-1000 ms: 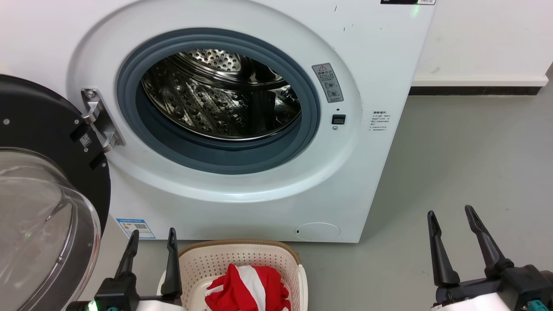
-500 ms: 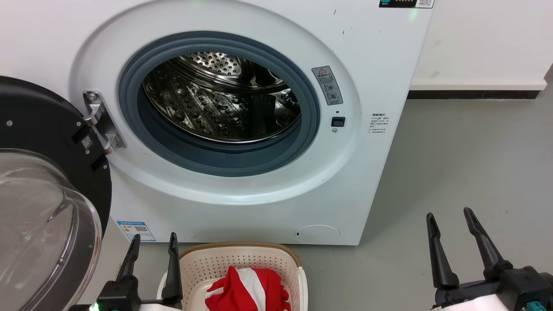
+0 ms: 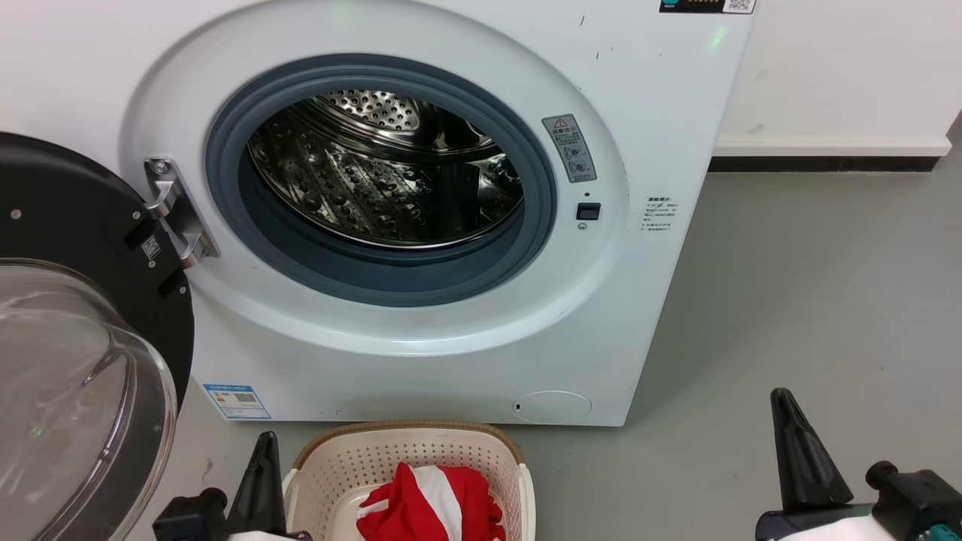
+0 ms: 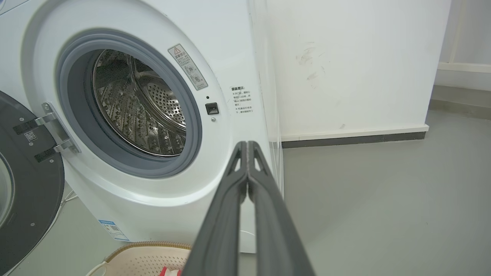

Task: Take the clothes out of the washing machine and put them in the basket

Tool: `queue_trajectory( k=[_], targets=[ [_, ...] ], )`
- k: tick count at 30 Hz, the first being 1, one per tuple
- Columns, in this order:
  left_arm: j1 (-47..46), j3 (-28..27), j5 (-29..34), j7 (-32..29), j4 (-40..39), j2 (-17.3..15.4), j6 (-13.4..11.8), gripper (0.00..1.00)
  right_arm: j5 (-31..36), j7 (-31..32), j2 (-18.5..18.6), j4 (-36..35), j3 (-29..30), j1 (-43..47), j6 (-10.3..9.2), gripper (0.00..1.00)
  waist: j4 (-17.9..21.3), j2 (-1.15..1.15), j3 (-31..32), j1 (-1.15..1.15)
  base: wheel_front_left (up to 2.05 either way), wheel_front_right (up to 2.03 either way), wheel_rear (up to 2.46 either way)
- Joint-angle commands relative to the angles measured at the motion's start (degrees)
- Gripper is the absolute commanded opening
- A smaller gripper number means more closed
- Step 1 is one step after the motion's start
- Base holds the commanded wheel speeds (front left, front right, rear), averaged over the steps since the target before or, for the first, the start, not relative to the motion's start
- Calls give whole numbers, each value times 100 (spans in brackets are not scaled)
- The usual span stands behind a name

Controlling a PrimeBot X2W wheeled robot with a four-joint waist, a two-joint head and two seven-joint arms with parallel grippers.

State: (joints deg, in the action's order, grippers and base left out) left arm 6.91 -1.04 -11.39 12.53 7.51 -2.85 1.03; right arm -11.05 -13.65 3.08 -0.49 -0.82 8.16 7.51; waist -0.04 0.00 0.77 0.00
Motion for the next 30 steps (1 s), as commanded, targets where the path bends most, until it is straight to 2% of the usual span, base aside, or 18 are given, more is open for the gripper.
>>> queue_trajectory(
  k=[1, 18, 30],
  targets=[
    [-166, -44, -278, -55, -60, -5, 34, 0, -308, 39, 51, -31, -4, -168, 0, 0, 0, 0, -2, 0, 0, 0, 0],
    [-426, -149, -2060, -464, 82, -5, 175, 0, -2214, 372, 145, 305, 19, -477, -1, 0, 1, 0, -15, 0, 0, 0, 0],
    [-582, -216, -3045, -698, 171, -5, 256, 0, -3246, 575, 179, 485, 57, -636, -1, 0, 1, 0, -24, 0, 0, 0, 0]
  ],
)
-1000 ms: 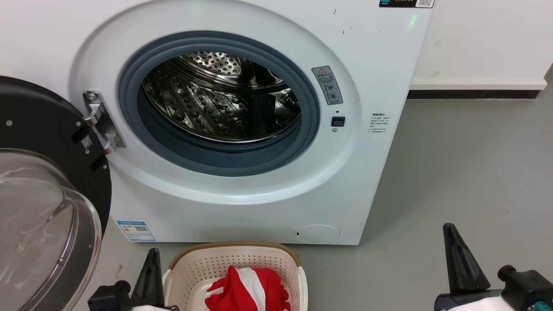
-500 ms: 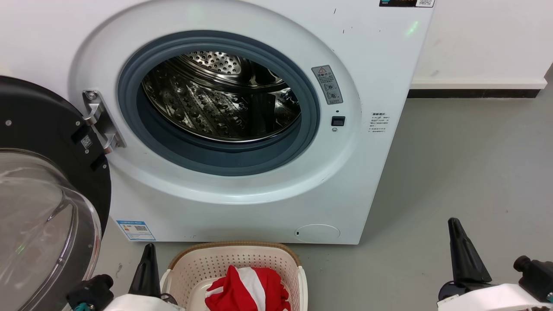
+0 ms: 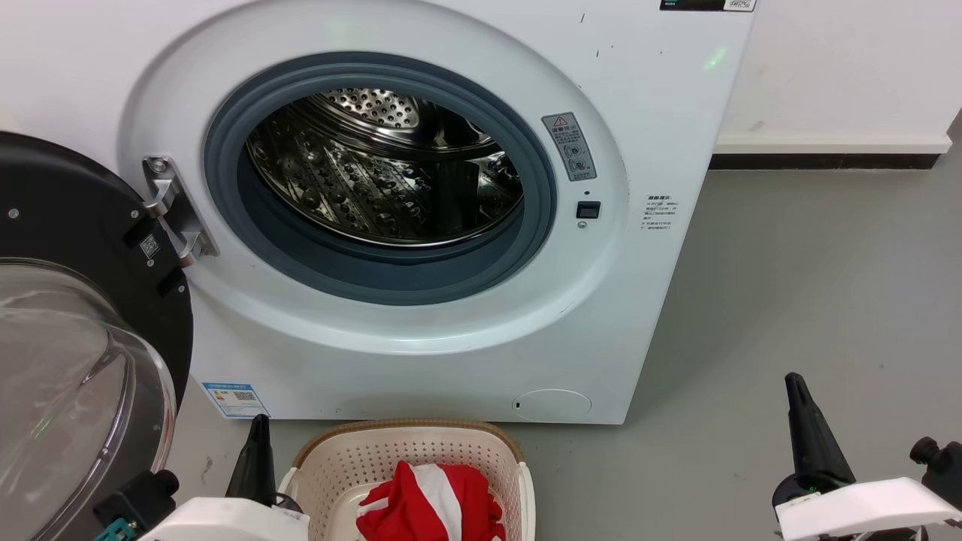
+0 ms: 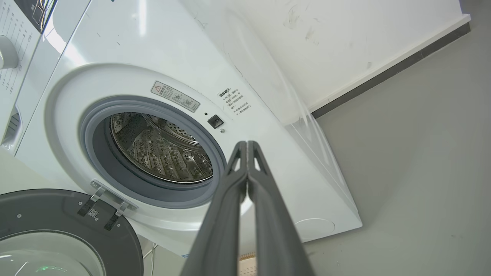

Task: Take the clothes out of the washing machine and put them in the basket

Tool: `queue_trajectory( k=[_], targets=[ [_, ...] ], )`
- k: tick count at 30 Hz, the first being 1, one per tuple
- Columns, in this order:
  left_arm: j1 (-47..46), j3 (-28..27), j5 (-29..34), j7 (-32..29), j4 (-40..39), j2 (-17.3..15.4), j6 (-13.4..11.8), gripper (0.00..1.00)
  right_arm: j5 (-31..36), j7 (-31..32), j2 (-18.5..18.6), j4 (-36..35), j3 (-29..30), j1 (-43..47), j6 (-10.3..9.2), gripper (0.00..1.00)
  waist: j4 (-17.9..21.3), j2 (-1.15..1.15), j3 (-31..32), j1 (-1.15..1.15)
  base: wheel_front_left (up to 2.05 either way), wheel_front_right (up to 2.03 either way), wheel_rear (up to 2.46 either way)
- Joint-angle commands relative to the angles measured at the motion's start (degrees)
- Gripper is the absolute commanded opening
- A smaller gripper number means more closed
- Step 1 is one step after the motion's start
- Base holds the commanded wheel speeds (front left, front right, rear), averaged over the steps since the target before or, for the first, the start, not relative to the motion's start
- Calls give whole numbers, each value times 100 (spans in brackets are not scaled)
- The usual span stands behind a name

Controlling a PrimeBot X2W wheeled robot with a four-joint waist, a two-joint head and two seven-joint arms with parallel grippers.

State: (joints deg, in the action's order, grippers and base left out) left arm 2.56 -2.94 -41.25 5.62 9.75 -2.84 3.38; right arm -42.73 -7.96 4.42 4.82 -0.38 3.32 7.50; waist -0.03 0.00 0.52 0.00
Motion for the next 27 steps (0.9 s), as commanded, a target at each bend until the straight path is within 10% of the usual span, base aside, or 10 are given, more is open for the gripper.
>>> queue_trajectory(
  k=[1, 27],
  targets=[
    [-159, -31, -139, -28, -45, -6, 24, 0, -160, 26, 47, -32, 18, -168, 0, 0, 0, 0, -1, 0, 0, 0, 0],
    [-457, -163, -2047, -492, 134, -6, 184, 0, -2119, 463, 74, 326, 140, -479, 0, 0, 1, 0, -21, 0, 0, 0, 0]
  ],
)
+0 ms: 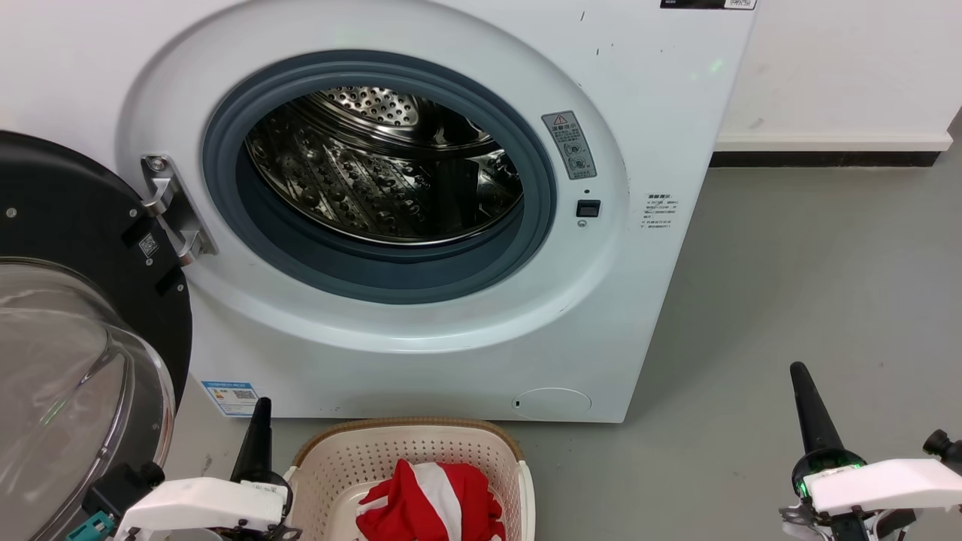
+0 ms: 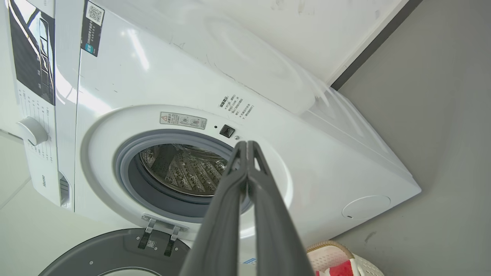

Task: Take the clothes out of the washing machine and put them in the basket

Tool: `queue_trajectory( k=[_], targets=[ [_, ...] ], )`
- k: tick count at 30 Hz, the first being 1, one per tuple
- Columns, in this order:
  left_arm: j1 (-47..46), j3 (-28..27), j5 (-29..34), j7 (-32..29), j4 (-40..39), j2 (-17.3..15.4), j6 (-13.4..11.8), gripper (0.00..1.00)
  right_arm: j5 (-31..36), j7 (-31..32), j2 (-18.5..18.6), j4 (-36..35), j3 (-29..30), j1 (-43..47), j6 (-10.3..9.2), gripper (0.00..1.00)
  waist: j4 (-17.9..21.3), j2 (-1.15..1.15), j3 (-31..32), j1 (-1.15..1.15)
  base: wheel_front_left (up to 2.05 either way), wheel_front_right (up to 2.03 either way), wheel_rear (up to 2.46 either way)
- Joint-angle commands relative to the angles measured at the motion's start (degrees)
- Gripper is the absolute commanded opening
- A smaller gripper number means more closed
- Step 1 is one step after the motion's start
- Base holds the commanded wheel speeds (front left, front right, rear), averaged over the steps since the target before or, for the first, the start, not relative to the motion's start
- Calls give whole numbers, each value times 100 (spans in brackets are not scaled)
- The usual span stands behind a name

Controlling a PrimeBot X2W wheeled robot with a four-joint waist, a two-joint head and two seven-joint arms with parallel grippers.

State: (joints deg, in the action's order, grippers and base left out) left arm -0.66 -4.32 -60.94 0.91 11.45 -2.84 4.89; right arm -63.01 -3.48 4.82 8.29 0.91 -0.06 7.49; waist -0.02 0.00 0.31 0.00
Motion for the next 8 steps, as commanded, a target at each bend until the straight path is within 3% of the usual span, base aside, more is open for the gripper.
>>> queue_trajectory(
  k=[1, 8],
  targets=[
    [-147, -29, -143, -33, -29, -6, 33, 0, -158, 36, 34, -11, 16, -156, 1, 0, 0, 0, -1, 0, 0, 0, 0],
    [-210, -60, -574, -137, 15, -6, 74, 0, -593, 142, 33, 73, 55, -221, 1, 0, 0, 0, -6, 0, 0, 0, 0]
  ],
)
